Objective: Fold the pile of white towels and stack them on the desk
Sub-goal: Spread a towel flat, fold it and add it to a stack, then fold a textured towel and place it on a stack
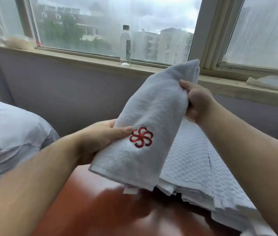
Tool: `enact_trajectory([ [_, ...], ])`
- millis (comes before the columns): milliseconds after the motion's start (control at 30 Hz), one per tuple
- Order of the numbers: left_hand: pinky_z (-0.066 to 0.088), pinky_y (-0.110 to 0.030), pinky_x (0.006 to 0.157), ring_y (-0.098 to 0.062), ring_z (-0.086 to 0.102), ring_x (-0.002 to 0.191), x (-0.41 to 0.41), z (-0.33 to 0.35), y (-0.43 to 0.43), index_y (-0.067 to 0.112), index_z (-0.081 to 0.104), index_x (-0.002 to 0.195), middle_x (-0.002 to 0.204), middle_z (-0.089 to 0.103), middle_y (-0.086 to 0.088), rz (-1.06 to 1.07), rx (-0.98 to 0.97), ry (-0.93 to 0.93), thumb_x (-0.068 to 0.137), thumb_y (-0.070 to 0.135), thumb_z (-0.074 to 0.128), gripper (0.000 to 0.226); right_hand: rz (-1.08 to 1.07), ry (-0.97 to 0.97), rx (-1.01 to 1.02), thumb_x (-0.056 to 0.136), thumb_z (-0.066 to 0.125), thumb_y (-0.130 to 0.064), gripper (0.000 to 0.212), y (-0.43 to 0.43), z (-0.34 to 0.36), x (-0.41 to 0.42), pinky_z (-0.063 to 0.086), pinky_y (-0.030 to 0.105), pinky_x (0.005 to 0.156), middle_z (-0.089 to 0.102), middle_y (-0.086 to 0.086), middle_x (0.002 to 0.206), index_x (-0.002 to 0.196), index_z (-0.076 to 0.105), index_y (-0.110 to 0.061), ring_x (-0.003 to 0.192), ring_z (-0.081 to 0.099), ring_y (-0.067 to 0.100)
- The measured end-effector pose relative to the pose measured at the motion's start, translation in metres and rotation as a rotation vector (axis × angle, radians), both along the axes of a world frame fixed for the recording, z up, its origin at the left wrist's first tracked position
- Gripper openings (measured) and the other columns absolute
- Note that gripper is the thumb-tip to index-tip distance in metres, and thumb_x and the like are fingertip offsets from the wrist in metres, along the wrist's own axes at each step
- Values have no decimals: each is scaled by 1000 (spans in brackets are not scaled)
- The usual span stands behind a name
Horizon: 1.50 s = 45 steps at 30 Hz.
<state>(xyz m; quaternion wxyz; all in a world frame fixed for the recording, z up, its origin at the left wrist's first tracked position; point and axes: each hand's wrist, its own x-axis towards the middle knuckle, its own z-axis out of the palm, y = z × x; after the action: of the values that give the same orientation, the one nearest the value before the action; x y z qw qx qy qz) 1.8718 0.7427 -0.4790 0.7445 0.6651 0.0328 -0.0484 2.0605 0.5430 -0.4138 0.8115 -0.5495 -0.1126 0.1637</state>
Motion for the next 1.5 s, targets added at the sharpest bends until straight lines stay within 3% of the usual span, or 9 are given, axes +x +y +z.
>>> enact_trajectory([
  [167, 59, -52, 88, -36, 74, 93, 55, 5, 24, 9, 71, 112, 104, 76, -14, 254, 484, 258, 95, 38, 67, 34, -39, 34, -339, 96, 57, -42, 45, 28, -18, 52, 58, 49, 93, 74, 14, 114, 125, 65, -8, 101, 73, 31],
  [267, 59, -43, 79, -35, 73, 84, 69, -18, 21, 10, 70, 102, 95, 76, -13, 393, 856, 262, 99, 44, 55, 37, -53, 67, -583, 101, 53, -27, 35, 34, -56, 65, 56, 51, 94, 68, 16, 118, 129, 57, -6, 109, 67, 34],
  [367, 59, -35, 60, -23, 74, 76, 66, -22, 25, 27, 68, 95, 88, 76, -1, 505, 827, 139, 99, 46, 55, 23, -130, -38, -533, 93, 55, -8, 21, 38, -71, 73, 57, 52, 92, 67, 16, 104, 114, 60, -4, 106, 67, 39],
  [500, 54, -29, 55, -18, 71, 74, 64, -17, 35, 25, 69, 95, 88, 74, 1, 577, 862, 107, 99, 44, 57, 23, -112, -88, -475, 87, 64, -14, 24, 48, -71, 77, 63, 41, 73, 71, 9, 110, 111, 65, -9, 99, 71, 34],
  [633, 51, -35, 88, -20, 62, 103, 67, -24, 32, 26, 64, 114, 114, 69, 1, 536, 1151, 306, 98, 51, 47, 34, -89, -39, -588, 95, 59, -26, 28, 40, -73, 78, 59, 41, 84, 70, 9, 115, 118, 64, -11, 102, 69, 31],
  [733, 39, -43, 104, -25, 43, 128, 63, -20, 11, 33, 53, 134, 133, 57, 3, 633, 1277, 215, 94, 54, 46, 46, -95, -77, -635, 94, 58, -26, 38, 17, -73, 57, 57, 36, 72, 67, 9, 110, 128, 59, -11, 92, 69, 26],
  [1200, 46, -44, 101, -15, 55, 111, 18, -8, -265, 30, 64, 118, 116, 61, 9, 185, 1010, -367, 97, 41, 57, 25, -526, -119, -464, 94, 57, -14, 15, -286, -54, -144, 49, 23, 51, 63, -1, 76, 105, 66, -21, 58, 57, 10],
  [1400, 42, -17, 80, 2, 56, 97, 16, -23, -392, 39, 60, 112, 110, 60, 18, 25, 827, -523, 95, 41, 60, 17, -567, -177, -378, 92, 62, -15, 16, -382, -53, -190, 50, 26, 57, 68, 4, 84, 106, 67, -21, 67, 63, 13],
  [1500, 46, -17, 82, 3, 57, 97, 35, -25, -427, 45, 57, 112, 111, 60, 20, -7, 730, -565, 95, 45, 58, 18, -500, -211, -245, 93, 64, -20, 12, -398, -44, -191, 49, 28, 57, 68, 4, 79, 104, 68, -19, 69, 64, 17],
])
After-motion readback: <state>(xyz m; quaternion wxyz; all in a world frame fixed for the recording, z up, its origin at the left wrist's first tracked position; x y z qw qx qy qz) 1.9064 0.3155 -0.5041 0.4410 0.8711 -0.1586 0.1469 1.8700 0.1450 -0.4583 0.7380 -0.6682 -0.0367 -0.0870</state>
